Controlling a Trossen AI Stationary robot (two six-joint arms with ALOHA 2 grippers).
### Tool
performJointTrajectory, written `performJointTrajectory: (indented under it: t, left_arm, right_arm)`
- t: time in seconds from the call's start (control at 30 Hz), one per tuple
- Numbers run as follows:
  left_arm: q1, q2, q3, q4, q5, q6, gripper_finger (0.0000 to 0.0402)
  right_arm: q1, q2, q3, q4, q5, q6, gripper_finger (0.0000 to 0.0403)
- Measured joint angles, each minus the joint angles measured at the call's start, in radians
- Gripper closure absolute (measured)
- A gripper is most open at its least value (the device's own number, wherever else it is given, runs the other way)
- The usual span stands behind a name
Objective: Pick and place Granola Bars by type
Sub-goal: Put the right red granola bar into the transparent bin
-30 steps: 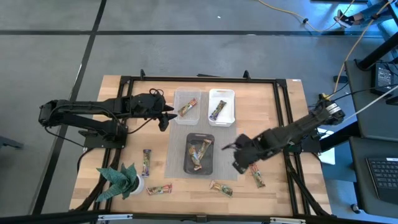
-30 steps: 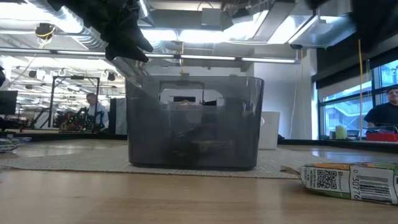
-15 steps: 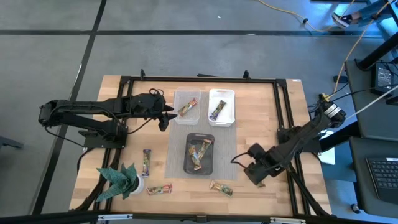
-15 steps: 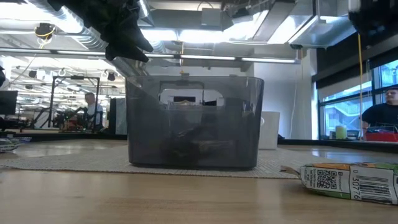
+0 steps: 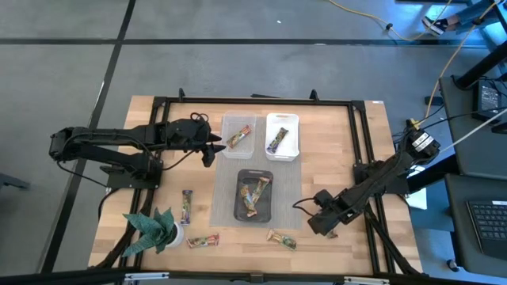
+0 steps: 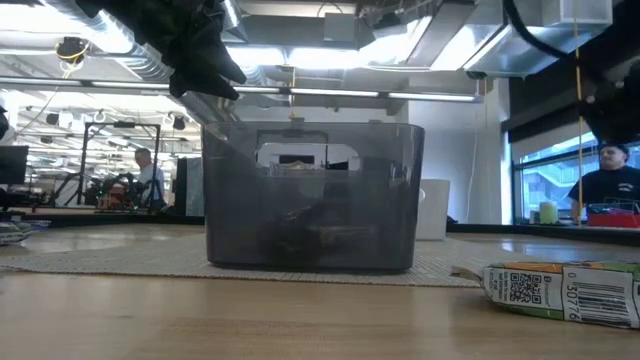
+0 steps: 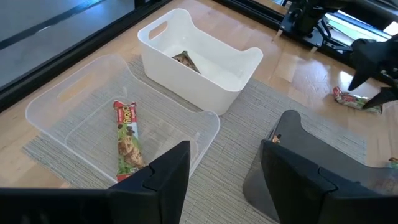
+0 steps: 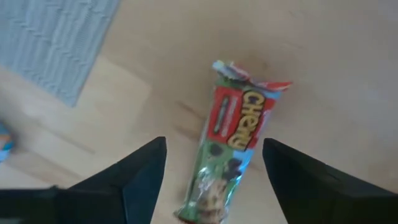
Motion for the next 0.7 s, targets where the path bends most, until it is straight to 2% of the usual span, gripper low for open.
performJointTrajectory:
  t: [0.4,0.7]
  left_arm:
    - [0.000,0.000,0.000,0.000,0.000,0.000,0.0214]
    - [0.000,0.000,0.000,0.000,-0.002,0.000,0.0214]
  right_arm:
    - [0.000,0.045,-0.052,0.031,0.026,-0.003,0.0162]
    - [0.000,0.080,-0.047,0.014,0.027,-0.003,0.0208]
